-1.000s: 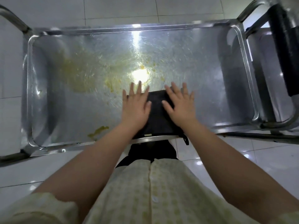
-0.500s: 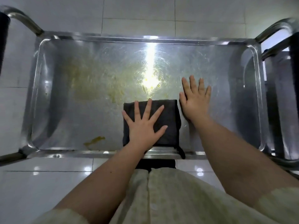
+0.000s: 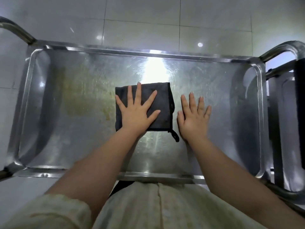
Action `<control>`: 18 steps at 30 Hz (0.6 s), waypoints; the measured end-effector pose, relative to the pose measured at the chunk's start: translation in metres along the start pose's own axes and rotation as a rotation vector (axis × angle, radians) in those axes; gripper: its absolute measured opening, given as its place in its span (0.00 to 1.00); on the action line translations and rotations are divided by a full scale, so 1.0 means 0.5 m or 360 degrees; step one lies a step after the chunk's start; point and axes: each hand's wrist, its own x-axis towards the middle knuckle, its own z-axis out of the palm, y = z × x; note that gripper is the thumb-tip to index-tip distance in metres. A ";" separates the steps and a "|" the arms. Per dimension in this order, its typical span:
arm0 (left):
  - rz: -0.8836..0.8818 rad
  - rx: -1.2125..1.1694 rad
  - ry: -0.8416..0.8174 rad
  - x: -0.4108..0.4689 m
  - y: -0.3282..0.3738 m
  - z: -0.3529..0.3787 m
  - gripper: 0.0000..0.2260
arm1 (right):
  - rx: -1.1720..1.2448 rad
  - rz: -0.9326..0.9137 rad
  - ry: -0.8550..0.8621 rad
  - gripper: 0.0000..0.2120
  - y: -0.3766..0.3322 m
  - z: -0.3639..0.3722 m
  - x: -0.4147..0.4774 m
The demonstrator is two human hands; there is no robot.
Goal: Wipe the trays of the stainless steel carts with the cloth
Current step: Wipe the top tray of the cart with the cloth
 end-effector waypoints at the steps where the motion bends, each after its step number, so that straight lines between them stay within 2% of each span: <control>1: -0.0001 -0.0010 0.0012 -0.036 0.008 0.009 0.29 | -0.0002 0.0006 -0.0003 0.27 0.000 0.000 0.001; 6: 0.0013 -0.0002 -0.0031 -0.123 0.017 0.024 0.31 | -0.0018 -0.0023 0.0056 0.28 0.002 0.010 -0.002; 11: -0.0154 -0.0004 -0.0072 0.063 0.009 -0.018 0.39 | -0.0014 -0.0043 0.0073 0.28 0.004 0.011 -0.003; 15: -0.0057 0.0065 -0.0175 0.238 -0.004 -0.061 0.39 | -0.0002 -0.0057 0.0080 0.27 0.002 0.006 -0.001; 18: -0.0073 0.0093 -0.0189 0.252 0.020 -0.064 0.39 | -0.0002 -0.0051 0.0083 0.27 0.001 0.005 0.003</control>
